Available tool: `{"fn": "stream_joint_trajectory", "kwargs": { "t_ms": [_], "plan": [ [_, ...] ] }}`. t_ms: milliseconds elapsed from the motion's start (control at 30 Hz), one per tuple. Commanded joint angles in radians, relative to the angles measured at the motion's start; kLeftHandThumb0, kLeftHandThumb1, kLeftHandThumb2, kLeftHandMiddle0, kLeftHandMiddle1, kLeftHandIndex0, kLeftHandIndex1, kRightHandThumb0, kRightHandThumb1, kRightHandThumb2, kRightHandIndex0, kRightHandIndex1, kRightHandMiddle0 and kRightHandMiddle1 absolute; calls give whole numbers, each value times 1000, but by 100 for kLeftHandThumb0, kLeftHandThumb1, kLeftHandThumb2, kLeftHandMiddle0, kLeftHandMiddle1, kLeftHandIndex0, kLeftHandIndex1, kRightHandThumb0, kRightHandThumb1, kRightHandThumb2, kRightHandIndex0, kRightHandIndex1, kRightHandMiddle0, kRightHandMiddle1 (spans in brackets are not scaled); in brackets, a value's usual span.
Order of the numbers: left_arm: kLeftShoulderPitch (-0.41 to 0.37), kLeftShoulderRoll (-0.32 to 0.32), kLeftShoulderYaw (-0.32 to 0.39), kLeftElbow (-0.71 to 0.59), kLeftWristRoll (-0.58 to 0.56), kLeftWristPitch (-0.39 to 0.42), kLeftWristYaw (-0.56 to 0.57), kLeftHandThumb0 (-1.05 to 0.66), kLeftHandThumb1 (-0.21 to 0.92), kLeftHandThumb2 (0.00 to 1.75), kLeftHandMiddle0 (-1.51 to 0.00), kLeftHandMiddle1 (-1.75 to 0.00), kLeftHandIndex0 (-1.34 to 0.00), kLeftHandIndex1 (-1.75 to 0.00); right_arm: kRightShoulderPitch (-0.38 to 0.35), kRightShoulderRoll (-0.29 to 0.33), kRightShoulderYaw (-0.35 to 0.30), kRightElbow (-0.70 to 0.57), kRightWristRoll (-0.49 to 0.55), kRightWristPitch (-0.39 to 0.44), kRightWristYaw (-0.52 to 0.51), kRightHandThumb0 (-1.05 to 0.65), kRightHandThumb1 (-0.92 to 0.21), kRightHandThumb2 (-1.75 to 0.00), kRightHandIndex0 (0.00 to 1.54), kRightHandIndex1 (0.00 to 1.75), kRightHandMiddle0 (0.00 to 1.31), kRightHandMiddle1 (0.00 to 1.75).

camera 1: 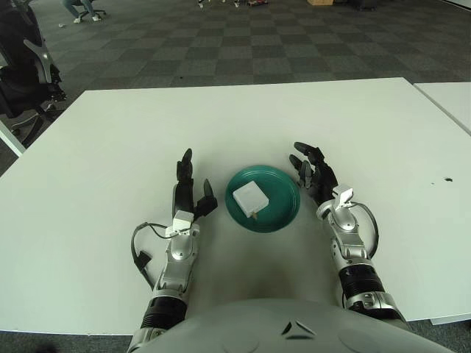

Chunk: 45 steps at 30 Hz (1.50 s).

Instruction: Put the charger into the plate.

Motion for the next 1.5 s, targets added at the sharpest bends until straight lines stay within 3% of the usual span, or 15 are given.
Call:
{"fn": "stream_joint_trajectory", "kwargs": {
  "t_ms": [0,167,400,567,933,1200,1467],
  "plan": [
    [63,-11,-2,27,-20,4,-7,-88,92,111,-29,-2,0,-59,109,0,-14,177,11,122,1,-82,-92,-86,42,3,3,86],
    [47,-23,21,34,-20,-15,34,-86,92,107,-34,-3,0,-71,117,2,-18,184,9,90,3,-83,-92,-84,42,2,3,87],
    [-7,-16,45,141,15,-100,117,-86,92,106,-34,-2,-1,-80,129,-3,-2,211,-64,-54,-75,-90,-92,-84,39,0,0,83],
    [-16,7,27,198,-10,-161,65,-86,92,106,-28,0,0,-76,121,-1,0,274,-110,-213,-142,-92,-92,-85,30,1,0,67],
    [-29,61,7,279,-14,-248,-16,-89,92,104,-17,0,0,-58,109,-7,33,395,-192,-467,-272,-97,-92,-91,17,0,0,48],
    [-27,84,4,308,-30,-304,-63,-92,92,104,-14,0,0,-50,105,24,15,498,-166,-534,-355,-88,-92,-93,7,0,0,39],
    [-15,59,8,305,-196,-294,-225,-94,92,100,-10,0,0,-40,117,53,21,529,-212,-672,-500,-84,-92,-91,0,0,0,25]
  ]
}}
